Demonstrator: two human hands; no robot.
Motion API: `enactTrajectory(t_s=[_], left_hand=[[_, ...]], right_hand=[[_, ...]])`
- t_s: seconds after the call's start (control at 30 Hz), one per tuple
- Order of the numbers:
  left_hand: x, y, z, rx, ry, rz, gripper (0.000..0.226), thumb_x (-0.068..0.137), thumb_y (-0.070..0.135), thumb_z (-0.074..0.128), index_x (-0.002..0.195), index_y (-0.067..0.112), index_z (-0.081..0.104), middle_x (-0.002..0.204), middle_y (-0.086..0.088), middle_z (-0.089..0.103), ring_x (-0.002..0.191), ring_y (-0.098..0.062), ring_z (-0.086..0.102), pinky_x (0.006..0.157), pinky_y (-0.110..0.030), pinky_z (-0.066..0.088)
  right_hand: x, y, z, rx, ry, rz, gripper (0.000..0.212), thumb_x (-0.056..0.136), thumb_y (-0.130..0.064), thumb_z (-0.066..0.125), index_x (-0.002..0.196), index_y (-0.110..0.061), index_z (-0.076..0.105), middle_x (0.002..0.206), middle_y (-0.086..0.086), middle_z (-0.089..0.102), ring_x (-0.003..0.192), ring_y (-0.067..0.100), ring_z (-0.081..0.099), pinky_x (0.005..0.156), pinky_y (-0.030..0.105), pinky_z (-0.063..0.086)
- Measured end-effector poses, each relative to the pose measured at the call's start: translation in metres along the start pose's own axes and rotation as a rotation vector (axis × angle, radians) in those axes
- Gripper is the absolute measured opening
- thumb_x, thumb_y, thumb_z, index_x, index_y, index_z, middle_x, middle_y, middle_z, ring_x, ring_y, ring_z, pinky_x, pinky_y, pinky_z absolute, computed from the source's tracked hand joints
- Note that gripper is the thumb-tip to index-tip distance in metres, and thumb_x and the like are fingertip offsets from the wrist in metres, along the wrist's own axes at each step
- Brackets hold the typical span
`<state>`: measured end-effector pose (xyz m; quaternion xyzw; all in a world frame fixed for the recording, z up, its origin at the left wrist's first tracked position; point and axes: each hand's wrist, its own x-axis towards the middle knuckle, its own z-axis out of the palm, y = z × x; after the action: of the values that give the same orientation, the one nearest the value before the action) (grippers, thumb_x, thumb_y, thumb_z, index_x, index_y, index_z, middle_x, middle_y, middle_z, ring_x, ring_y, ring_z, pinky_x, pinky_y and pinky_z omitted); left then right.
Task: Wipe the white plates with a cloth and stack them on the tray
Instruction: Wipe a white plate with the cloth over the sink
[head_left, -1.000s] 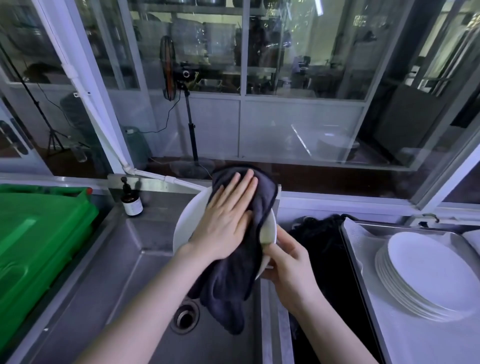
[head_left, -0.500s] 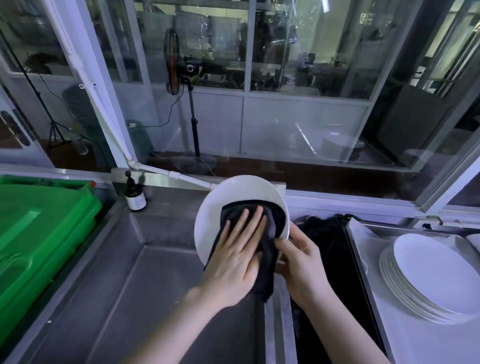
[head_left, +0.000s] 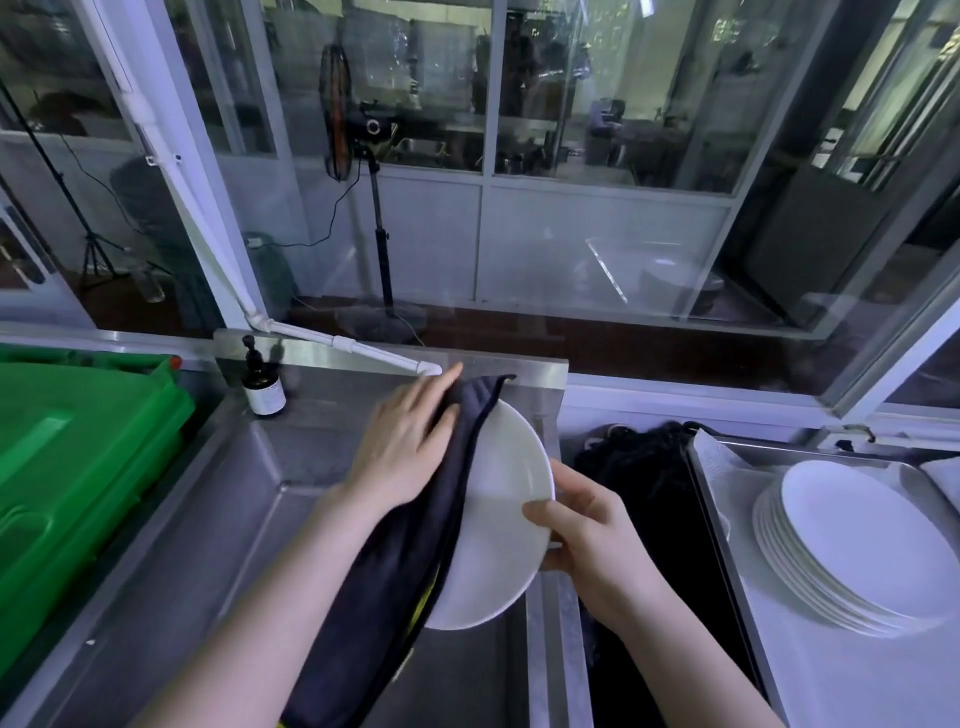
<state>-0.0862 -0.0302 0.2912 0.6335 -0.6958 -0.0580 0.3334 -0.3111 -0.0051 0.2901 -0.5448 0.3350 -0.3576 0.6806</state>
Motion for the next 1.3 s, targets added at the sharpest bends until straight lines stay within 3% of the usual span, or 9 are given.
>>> enactTrajectory(t_s=[0.13, 0.23, 0.47, 0.6, 0.73, 0.83, 0.97, 1.13, 1.3], left_hand=[[-0.004, -0.013, -0.017, -0.386, -0.163, -0.197, 0.053, 0.079, 0.045, 0.038, 0.126, 0.030, 0.056, 0.134, 0.008, 0.060, 0.119, -0.016, 0.055, 0.102, -0.034, 0.041], [-0.008, -0.019, -0.021, -0.282, -0.187, -0.145, 0.049, 0.081, 0.054, 0.057, 0.124, 0.031, 0.050, 0.114, 0.012, 0.063, 0.101, -0.007, 0.055, 0.081, -0.010, 0.039], [0.000, -0.015, -0.024, -0.135, -0.249, -0.067, 0.049, 0.064, 0.062, 0.077, 0.078, 0.020, 0.056, 0.057, 0.005, 0.046, 0.053, -0.011, 0.041, 0.053, -0.026, 0.033], [-0.019, -0.029, -0.017, -0.407, -0.211, -0.244, 0.030, 0.072, 0.039, 0.085, 0.078, 0.015, 0.067, 0.068, 0.006, 0.059, 0.061, -0.004, 0.047, 0.059, -0.026, 0.034], [-0.068, -0.043, 0.013, -0.751, 0.118, -0.635, 0.008, 0.091, 0.022, 0.069, 0.087, 0.016, 0.071, 0.083, 0.010, 0.076, 0.080, -0.005, 0.071, 0.066, -0.018, 0.051], [-0.081, -0.040, 0.028, -0.911, 0.166, -0.752, 0.008, 0.093, 0.024, 0.067, 0.091, 0.022, 0.074, 0.093, 0.002, 0.078, 0.092, -0.016, 0.073, 0.081, -0.037, 0.055], [-0.072, -0.045, 0.015, -0.798, 0.170, -0.724, 0.013, 0.086, 0.024, 0.075, 0.091, 0.013, 0.070, 0.086, 0.001, 0.077, 0.088, -0.017, 0.072, 0.081, -0.041, 0.055], [-0.049, -0.038, -0.011, -0.536, -0.092, -0.366, 0.020, 0.073, 0.021, 0.085, 0.078, 0.034, 0.071, 0.077, 0.022, 0.073, 0.068, 0.014, 0.063, 0.058, -0.005, 0.043], [-0.048, -0.047, -0.014, -0.734, -0.036, -0.464, 0.011, 0.077, 0.019, 0.081, 0.085, 0.018, 0.074, 0.092, -0.007, 0.077, 0.083, -0.016, 0.067, 0.080, -0.038, 0.051]], right_hand=[[0.003, -0.007, -0.009, -0.110, -0.004, 0.037, 0.052, 0.078, -0.012, 0.057, 0.123, -0.033, 0.070, 0.101, 0.007, 0.075, 0.083, 0.023, 0.068, 0.066, 0.038, 0.054], [0.006, -0.016, -0.014, -0.167, -0.083, 0.040, 0.050, 0.082, -0.010, 0.056, 0.124, -0.032, 0.070, 0.101, 0.002, 0.075, 0.087, 0.018, 0.071, 0.062, 0.032, 0.055], [0.021, -0.036, -0.004, -0.490, -0.234, -0.007, 0.040, 0.089, 0.001, 0.053, 0.112, -0.025, 0.074, 0.077, -0.009, 0.067, 0.068, 0.006, 0.062, 0.053, 0.022, 0.046], [0.026, -0.046, -0.010, -0.538, -0.271, -0.012, 0.042, 0.091, 0.004, 0.055, 0.110, -0.028, 0.075, 0.085, -0.004, 0.070, 0.076, 0.010, 0.063, 0.061, 0.027, 0.048], [0.028, -0.047, -0.025, -0.407, -0.075, -0.012, 0.042, 0.093, 0.001, 0.058, 0.113, -0.031, 0.075, 0.093, 0.005, 0.074, 0.081, 0.019, 0.069, 0.067, 0.051, 0.057], [0.028, -0.036, -0.020, -0.367, -0.001, -0.031, 0.050, 0.097, 0.006, 0.051, 0.114, -0.037, 0.073, 0.099, 0.003, 0.076, 0.087, 0.016, 0.072, 0.073, 0.050, 0.060], [0.028, -0.040, -0.017, -0.466, -0.145, -0.031, 0.045, 0.098, 0.004, 0.053, 0.117, -0.033, 0.071, 0.095, -0.007, 0.075, 0.087, 0.007, 0.070, 0.069, 0.029, 0.058], [0.039, -0.051, -0.002, -0.743, -0.319, -0.076, 0.040, 0.090, 0.010, 0.053, 0.113, -0.017, 0.072, 0.097, 0.001, 0.073, 0.087, 0.006, 0.065, 0.076, 0.027, 0.051], [0.047, -0.053, -0.005, -0.686, -0.310, -0.067, 0.038, 0.093, 0.007, 0.055, 0.115, -0.017, 0.073, 0.100, -0.002, 0.075, 0.089, 0.011, 0.071, 0.074, 0.027, 0.056]])
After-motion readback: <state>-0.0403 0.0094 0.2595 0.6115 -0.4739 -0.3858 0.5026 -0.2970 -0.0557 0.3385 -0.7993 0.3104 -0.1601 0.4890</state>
